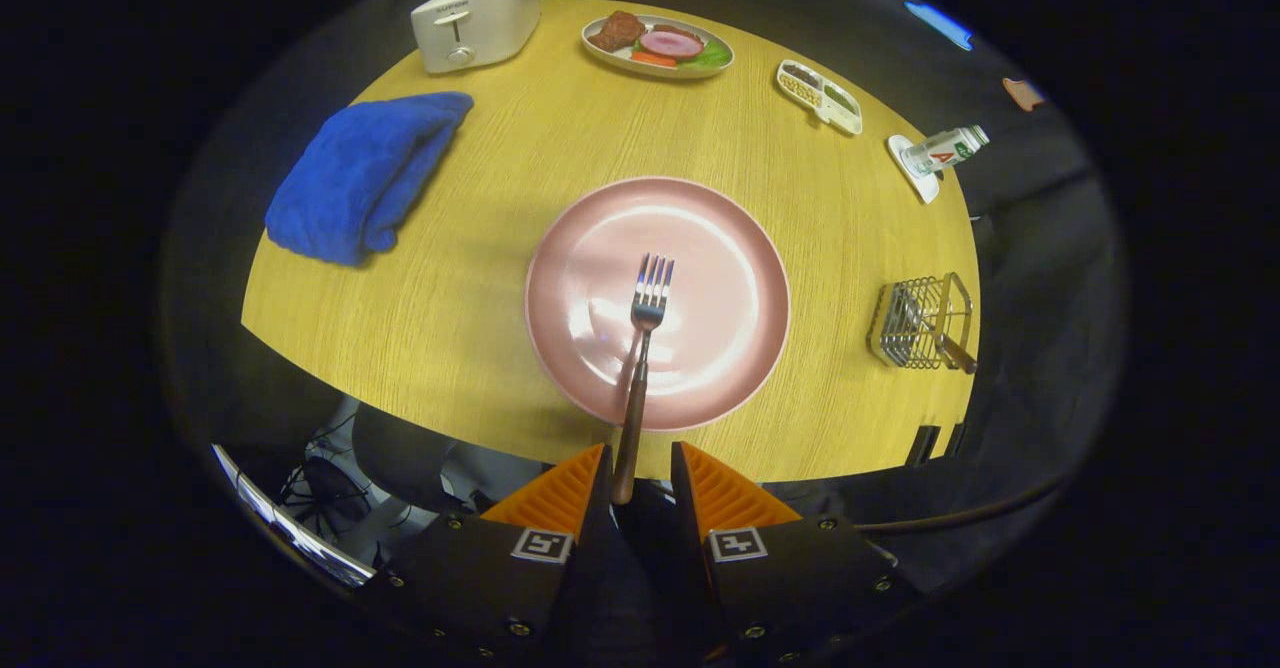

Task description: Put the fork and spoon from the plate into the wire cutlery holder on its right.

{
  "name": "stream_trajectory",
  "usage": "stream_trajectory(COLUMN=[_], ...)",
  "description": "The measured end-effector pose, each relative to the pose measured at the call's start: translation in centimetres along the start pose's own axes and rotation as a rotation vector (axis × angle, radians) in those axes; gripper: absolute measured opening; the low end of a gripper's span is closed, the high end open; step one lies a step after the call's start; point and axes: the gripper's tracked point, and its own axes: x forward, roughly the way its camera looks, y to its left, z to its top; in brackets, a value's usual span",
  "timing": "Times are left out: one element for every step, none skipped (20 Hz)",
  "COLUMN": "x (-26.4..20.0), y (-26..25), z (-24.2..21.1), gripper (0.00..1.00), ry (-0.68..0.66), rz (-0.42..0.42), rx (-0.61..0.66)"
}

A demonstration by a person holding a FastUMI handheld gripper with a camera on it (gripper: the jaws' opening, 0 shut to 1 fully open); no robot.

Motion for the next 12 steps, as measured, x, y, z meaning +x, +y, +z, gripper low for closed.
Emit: stream_trajectory(x=[0.3, 0.7, 1.0, 1.3, 1.6, 1.9, 2.4, 2.8, 3.1, 3.4, 3.6, 4.0], y=[0.1, 0.2, 0.1, 0.0, 0.0, 0.0, 0.2, 0.3, 0.4, 0.5, 0.8, 1.0], z=[-0.4, -0.8, -1.1, -1.4, -1.7, -1.8, -2.0, -2.1, -2.3, -2.5, -2.6, -2.9], gripper=[0.35, 0.36, 0.36, 0.35, 0.35, 0.35, 0.35, 0.35, 0.35, 0.35, 0.35, 0.35], ry=[0.012, 0.022, 0.030, 0.037, 0.043, 0.049, 0.051, 0.056, 0.064, 0.074, 0.083, 0.091], rz=[0.004, 0.006, 0.004, 0.006, 0.010, 0.016, 0.026, 0.038, 0.048, 0.057, 0.071, 0.087], rx=[0.005, 0.007, 0.011, 0.018, 0.026, 0.037, 0.048, 0.061, 0.071, 0.080, 0.089, 0.097])
